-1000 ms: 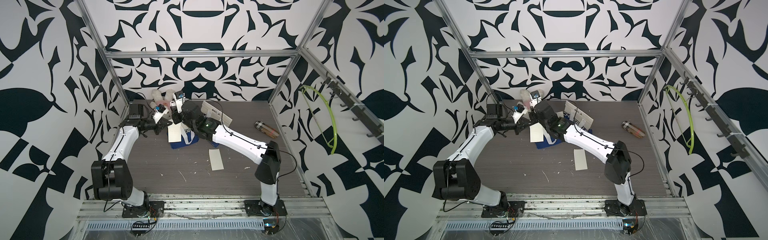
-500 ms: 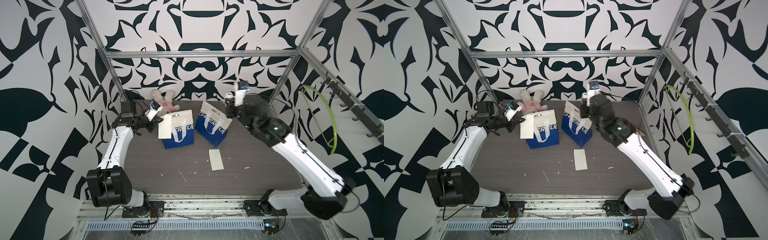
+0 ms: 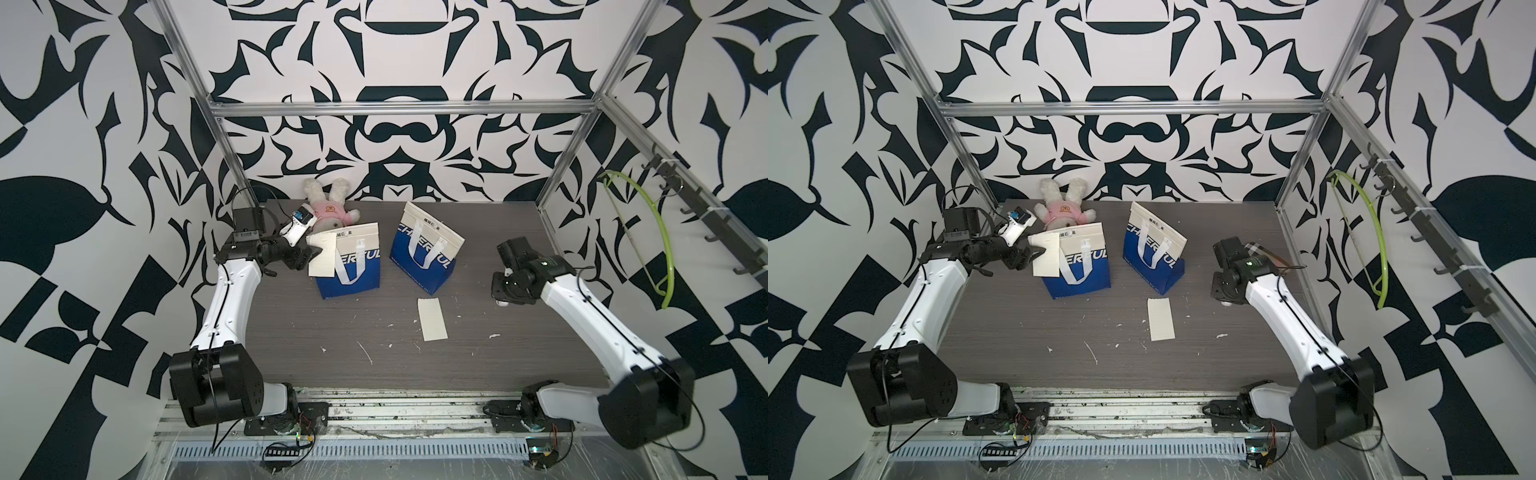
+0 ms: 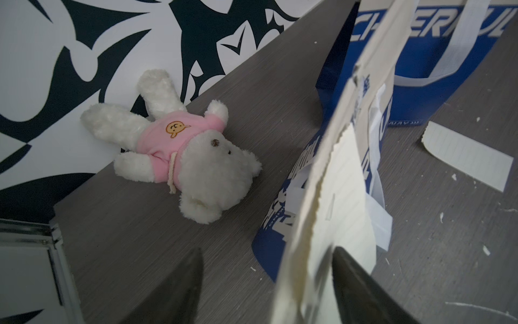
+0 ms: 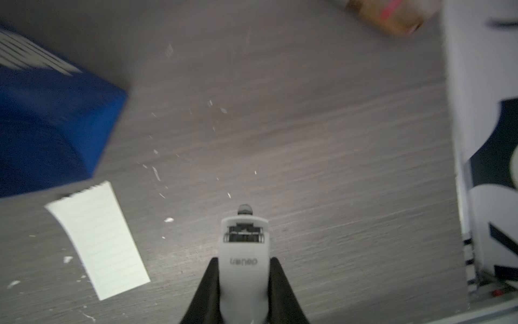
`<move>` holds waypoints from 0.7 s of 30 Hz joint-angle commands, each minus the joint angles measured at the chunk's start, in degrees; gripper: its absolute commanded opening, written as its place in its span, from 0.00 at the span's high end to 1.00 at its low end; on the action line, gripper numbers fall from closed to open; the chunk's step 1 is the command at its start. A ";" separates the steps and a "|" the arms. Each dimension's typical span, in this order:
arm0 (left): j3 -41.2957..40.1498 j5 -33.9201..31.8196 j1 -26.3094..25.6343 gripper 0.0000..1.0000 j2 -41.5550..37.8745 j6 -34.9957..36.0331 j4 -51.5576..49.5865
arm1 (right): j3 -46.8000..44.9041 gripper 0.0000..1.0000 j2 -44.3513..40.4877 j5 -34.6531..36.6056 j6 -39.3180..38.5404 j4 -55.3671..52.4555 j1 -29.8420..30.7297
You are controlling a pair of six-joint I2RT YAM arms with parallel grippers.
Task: Staple the receipts to the bags
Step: Move the takeout bag to the center of the board.
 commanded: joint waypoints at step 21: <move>2.11 -2.13 0.18 0.01 -11.45 -19.90 17.03 | 3.20 0.65 22.40 -12.99 -6.75 3.98 -4.72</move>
